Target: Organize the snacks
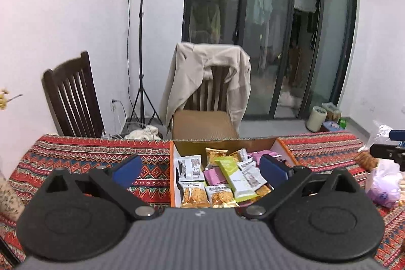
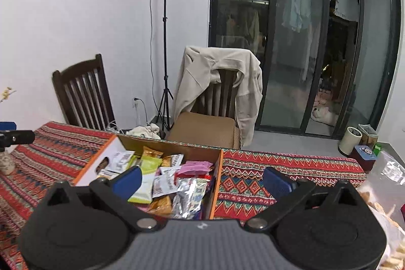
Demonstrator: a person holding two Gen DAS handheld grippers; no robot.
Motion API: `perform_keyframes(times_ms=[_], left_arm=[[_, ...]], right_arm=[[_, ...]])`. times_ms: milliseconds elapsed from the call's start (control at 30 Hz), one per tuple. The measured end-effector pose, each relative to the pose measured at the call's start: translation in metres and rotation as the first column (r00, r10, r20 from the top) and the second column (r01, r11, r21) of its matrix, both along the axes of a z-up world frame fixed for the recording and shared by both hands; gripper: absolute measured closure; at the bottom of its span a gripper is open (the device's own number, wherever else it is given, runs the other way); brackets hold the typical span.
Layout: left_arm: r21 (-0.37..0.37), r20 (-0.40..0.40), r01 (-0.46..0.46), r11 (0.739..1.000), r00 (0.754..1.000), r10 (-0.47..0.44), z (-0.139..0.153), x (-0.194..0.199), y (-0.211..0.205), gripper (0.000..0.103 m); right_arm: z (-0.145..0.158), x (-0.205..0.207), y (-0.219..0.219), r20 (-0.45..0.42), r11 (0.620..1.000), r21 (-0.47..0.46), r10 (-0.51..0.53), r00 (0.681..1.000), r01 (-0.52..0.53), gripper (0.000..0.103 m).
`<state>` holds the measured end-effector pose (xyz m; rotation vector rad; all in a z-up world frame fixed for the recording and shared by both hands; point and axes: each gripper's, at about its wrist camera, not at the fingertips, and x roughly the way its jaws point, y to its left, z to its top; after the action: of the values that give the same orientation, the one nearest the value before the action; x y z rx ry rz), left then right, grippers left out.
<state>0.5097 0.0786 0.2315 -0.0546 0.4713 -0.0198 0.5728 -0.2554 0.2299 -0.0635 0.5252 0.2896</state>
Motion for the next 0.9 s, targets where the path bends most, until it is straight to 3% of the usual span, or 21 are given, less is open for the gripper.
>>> perform_keyframes(times_ms=[233,367,467,700,900], left_arm=[[-0.002,0.084,-0.001,1.000,0.996,0.001,-0.002,-0.117,-0.008,0.000],[0.047,0.113,-0.020,0.999,0.993,0.015,-0.014,-0.189,-0.023,0.000],[0.077,0.132,-0.019,0.997,0.991,0.009,-0.031,-0.241,-0.035,0.000],[0.055,0.167,-0.009,0.998,0.986,-0.001,-0.081,-0.353,-0.055,0.000],[0.035,0.161,-0.048,0.998,0.986,0.042,-0.121,-0.414,-0.060,0.000]], right_arm=[[0.004,-0.100,-0.014,0.091,0.998,0.048,0.040,0.995,-0.044,0.000],[-0.005,-0.167,-0.023,0.130,0.996,0.057,0.060,0.990,-0.068,0.000],[-0.019,-0.221,-0.031,0.149,0.993,0.080,0.077,0.986,-0.090,0.000],[-0.064,-0.329,-0.040,0.188,0.988,0.097,0.099,0.977,-0.119,0.000],[-0.104,-0.410,-0.037,0.210,0.987,0.108,0.094,0.973,-0.118,0.000]])
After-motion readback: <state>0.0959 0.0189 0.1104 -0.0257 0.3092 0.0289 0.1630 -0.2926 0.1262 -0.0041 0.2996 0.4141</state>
